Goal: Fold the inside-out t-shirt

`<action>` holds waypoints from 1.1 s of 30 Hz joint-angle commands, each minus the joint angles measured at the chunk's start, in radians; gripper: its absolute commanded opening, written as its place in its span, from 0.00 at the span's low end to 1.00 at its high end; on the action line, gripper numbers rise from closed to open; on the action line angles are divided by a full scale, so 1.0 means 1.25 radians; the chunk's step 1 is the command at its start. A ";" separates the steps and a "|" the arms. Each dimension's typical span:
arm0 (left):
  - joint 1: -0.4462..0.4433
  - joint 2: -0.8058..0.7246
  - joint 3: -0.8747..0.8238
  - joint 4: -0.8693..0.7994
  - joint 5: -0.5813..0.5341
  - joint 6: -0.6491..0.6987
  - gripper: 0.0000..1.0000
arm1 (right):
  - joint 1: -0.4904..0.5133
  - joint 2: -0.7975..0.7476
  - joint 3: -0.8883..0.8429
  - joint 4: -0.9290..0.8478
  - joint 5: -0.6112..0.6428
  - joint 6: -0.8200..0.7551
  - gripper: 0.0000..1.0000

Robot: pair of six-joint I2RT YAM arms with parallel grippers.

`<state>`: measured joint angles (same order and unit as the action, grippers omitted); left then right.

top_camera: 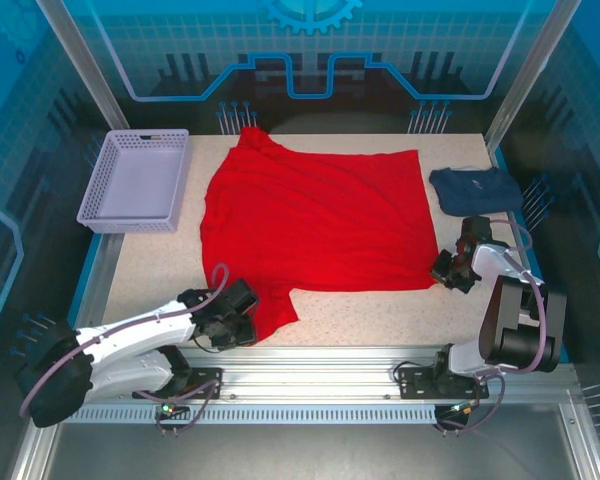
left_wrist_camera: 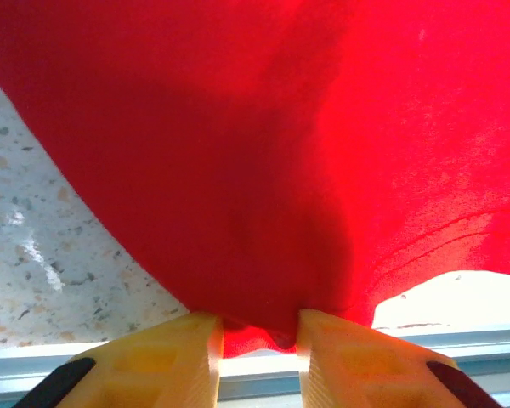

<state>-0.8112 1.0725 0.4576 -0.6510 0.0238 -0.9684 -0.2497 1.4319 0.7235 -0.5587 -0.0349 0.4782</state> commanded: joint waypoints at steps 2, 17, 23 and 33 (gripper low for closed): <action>-0.005 -0.002 -0.018 -0.013 0.021 -0.003 0.29 | 0.007 -0.014 -0.007 -0.002 -0.013 -0.011 0.07; -0.005 -0.061 0.006 -0.109 -0.033 0.006 0.33 | 0.010 -0.003 -0.004 0.001 -0.019 -0.012 0.07; -0.006 -0.008 -0.009 -0.050 -0.008 0.021 0.34 | 0.011 0.000 -0.004 0.002 -0.021 -0.012 0.06; -0.006 -0.001 -0.025 -0.036 0.000 0.022 0.12 | 0.011 -0.004 -0.004 0.001 -0.020 -0.013 0.06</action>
<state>-0.8127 1.0714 0.4568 -0.7380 -0.0101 -0.9451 -0.2478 1.4319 0.7235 -0.5560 -0.0383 0.4709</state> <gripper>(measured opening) 0.140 0.066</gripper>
